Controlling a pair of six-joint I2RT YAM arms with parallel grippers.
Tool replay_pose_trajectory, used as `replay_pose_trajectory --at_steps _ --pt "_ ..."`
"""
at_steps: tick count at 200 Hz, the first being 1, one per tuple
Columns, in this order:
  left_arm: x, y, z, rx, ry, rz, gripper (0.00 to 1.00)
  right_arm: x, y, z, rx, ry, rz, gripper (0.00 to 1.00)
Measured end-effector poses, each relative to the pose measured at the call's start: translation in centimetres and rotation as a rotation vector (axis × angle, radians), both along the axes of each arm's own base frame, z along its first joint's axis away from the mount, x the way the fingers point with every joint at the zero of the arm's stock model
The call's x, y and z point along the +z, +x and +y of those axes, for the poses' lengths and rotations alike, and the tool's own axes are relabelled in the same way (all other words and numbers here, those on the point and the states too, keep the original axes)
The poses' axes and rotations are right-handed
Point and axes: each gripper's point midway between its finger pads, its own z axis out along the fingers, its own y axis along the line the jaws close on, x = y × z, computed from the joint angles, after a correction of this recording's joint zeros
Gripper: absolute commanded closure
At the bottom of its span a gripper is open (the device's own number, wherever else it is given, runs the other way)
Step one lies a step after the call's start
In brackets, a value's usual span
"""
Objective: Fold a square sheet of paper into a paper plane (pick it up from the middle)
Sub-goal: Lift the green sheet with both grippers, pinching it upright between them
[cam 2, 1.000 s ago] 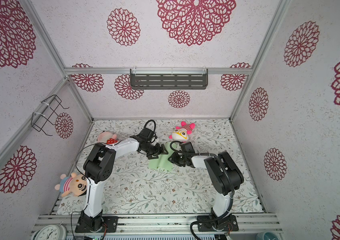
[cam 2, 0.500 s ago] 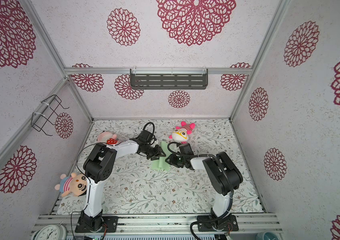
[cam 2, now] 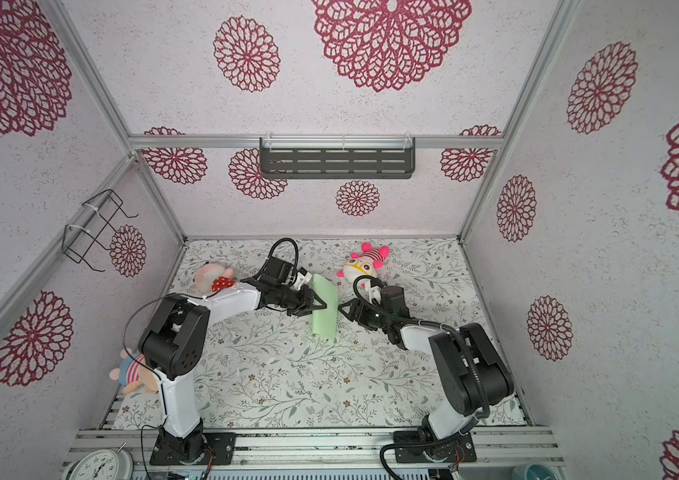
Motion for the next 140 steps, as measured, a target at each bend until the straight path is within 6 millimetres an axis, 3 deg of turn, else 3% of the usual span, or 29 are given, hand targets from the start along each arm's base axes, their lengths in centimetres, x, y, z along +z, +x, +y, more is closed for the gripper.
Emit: replay_pose_trajectory --at_steps 15,30,74,140 --pt "1.8 -0.4 -0.2 -0.018 -0.044 -0.038 0.69 0.6 -0.1 0.6 0.023 0.044 -0.006 0.21" --pt "2.5 -0.6 -0.3 -0.03 -0.067 -0.051 0.7 0.9 -0.1 1.1 0.046 0.085 -0.008 0.22" --pt "0.9 -1.0 -0.2 -0.025 -0.056 -0.008 0.7 1.3 -0.2 2.4 0.094 0.208 0.023 0.31" --pt "-0.7 -1.4 0.1 -0.024 -0.02 0.037 0.71 1.0 -0.7 2.3 0.091 0.222 0.041 0.32"
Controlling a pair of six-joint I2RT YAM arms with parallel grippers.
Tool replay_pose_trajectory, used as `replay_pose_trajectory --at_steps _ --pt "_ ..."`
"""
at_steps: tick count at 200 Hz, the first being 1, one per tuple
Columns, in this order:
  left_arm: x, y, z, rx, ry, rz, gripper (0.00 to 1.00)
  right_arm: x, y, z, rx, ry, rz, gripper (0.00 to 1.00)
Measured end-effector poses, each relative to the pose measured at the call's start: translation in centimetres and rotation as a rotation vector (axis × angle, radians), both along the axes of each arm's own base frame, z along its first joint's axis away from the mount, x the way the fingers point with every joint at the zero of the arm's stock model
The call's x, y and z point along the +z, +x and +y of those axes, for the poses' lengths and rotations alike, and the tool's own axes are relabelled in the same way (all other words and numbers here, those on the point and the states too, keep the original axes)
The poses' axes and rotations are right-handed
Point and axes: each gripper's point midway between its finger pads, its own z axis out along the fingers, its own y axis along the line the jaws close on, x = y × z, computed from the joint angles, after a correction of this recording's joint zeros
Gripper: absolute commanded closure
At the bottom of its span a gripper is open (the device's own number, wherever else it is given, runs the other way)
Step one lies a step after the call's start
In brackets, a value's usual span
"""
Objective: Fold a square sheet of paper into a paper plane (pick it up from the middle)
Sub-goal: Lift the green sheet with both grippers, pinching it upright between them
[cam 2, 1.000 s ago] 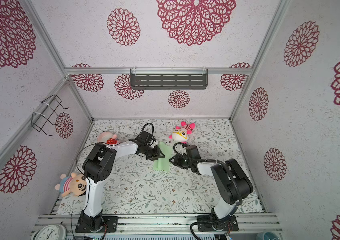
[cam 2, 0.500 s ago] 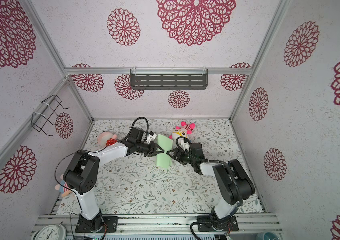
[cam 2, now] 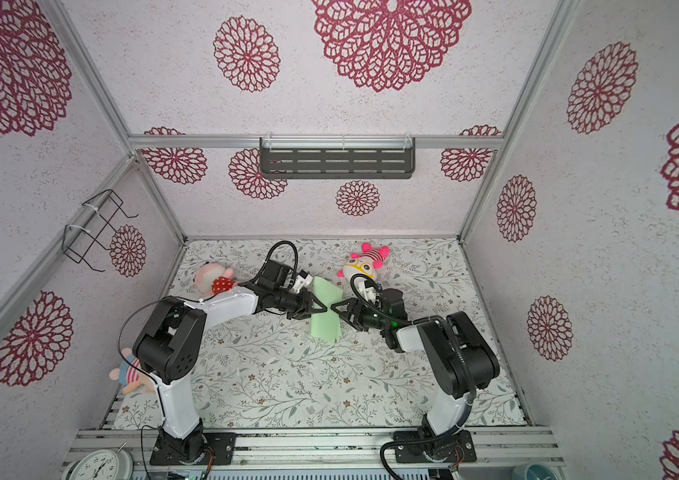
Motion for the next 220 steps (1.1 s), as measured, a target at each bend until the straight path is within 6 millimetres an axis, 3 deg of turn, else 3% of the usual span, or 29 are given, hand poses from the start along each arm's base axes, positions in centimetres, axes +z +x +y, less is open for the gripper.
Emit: replay_pose_trajectory --at_steps 46,111,162,186,220 --pt "-0.3 -0.3 0.2 -0.005 0.018 0.01 0.71 -1.0 0.0 -0.3 -0.017 -0.035 0.021 0.32" --pt "-0.1 -0.1 0.1 -0.005 0.015 0.005 0.71 -2.2 0.1 0.1 -0.01 -0.005 0.077 0.41" --pt "-2.2 -0.1 0.0 -0.008 0.035 0.049 0.71 -1.6 -0.4 1.1 0.023 0.047 0.081 0.45" --pt "-2.3 -0.1 0.1 -0.005 0.041 0.051 0.71 -2.1 -0.5 1.0 0.022 0.031 0.094 0.46" --pt "-2.4 -0.1 0.2 -0.002 0.046 0.052 0.72 -2.5 -0.6 0.9 0.018 0.02 0.116 0.54"
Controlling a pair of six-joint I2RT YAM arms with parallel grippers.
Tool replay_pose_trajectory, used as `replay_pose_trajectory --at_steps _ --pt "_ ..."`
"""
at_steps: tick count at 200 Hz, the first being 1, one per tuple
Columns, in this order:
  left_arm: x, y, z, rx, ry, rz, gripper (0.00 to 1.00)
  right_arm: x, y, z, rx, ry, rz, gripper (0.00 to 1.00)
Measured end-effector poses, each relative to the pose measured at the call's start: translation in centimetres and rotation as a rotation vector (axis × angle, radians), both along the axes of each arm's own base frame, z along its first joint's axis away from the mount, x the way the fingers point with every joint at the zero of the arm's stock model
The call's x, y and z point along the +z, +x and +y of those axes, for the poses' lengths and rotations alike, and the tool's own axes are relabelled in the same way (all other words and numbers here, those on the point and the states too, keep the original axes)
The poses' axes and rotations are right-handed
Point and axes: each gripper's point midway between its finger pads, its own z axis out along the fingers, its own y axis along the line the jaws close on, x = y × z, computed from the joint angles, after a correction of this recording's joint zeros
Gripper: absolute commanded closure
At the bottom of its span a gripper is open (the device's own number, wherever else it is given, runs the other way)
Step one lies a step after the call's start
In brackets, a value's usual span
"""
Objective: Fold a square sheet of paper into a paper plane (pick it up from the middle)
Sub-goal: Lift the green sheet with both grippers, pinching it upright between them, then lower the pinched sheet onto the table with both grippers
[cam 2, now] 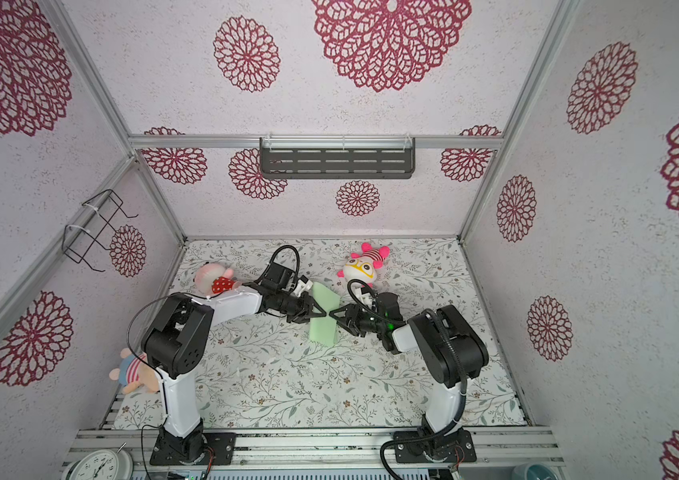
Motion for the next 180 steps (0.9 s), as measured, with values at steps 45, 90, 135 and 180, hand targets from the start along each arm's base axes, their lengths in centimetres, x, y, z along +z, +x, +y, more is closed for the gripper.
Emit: replay_pose_trajectory --at_steps 45,90,135,180 --pt "0.0 0.0 0.0 0.001 0.002 0.0 0.72 0.4 -0.1 0.2 0.01 0.011 -0.013 0.72" --pt "-0.1 0.1 0.1 0.005 0.007 -0.002 0.69 0.0 0.0 0.1 0.005 -0.01 -0.025 0.92" --pt "-0.9 0.1 0.5 0.027 0.038 -0.003 0.52 -1.4 0.4 0.0 0.01 -0.103 -0.022 0.97" --pt "-2.0 -0.8 2.9 0.103 0.129 0.003 0.33 -1.5 1.3 1.0 0.06 -0.2 -0.069 0.98"
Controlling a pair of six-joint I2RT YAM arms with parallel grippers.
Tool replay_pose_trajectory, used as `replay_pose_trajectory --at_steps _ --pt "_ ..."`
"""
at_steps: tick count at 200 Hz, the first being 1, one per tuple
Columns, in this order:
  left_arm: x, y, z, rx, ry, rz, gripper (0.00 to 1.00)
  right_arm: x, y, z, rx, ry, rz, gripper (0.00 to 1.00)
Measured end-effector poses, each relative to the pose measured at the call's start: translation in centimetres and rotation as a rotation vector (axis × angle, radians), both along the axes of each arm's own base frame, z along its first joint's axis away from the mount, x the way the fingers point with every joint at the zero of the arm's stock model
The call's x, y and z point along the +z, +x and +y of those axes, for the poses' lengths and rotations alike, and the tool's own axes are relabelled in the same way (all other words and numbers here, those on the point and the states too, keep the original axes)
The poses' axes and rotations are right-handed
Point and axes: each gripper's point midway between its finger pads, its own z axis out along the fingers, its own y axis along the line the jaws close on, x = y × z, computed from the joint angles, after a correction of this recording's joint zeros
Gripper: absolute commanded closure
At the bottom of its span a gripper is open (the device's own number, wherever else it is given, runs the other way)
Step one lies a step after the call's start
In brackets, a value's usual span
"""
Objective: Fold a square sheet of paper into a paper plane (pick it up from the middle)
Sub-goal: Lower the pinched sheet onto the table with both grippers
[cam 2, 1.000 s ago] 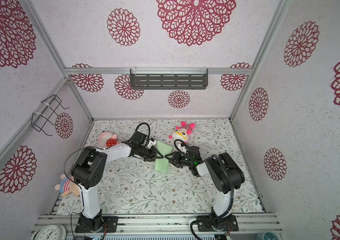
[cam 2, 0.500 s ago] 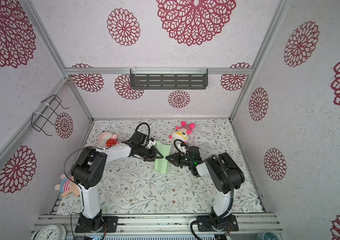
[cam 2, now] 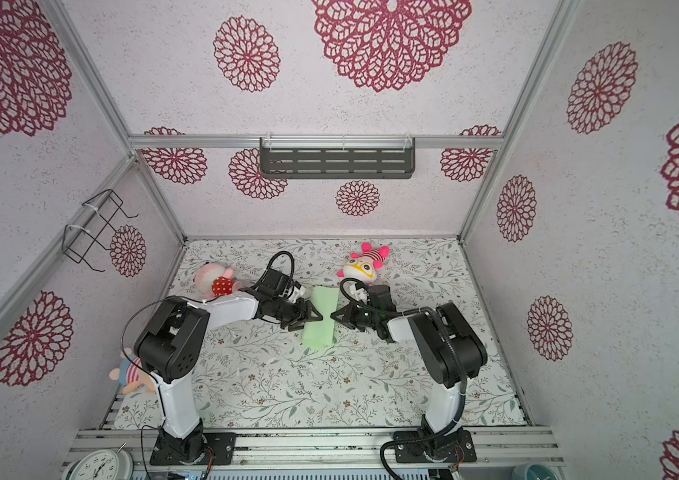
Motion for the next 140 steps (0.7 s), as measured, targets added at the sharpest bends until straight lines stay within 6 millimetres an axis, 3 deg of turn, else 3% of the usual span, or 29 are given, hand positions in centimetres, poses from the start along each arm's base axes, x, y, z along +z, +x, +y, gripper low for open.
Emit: replay_pose_trajectory --at_steps 53,86,140 --pt "1.8 1.3 2.8 0.116 0.088 -0.099 0.27 -1.6 0.6 1.1 0.079 -0.127 -0.01 0.98" --pt "1.2 1.5 3.6 0.142 0.141 -0.104 0.26 -2.3 0.4 1.5 0.103 -0.158 0.015 0.97" --pt "0.0 1.1 5.3 0.166 0.237 -0.083 0.23 -1.7 0.0 2.9 0.131 -0.142 0.011 0.96"
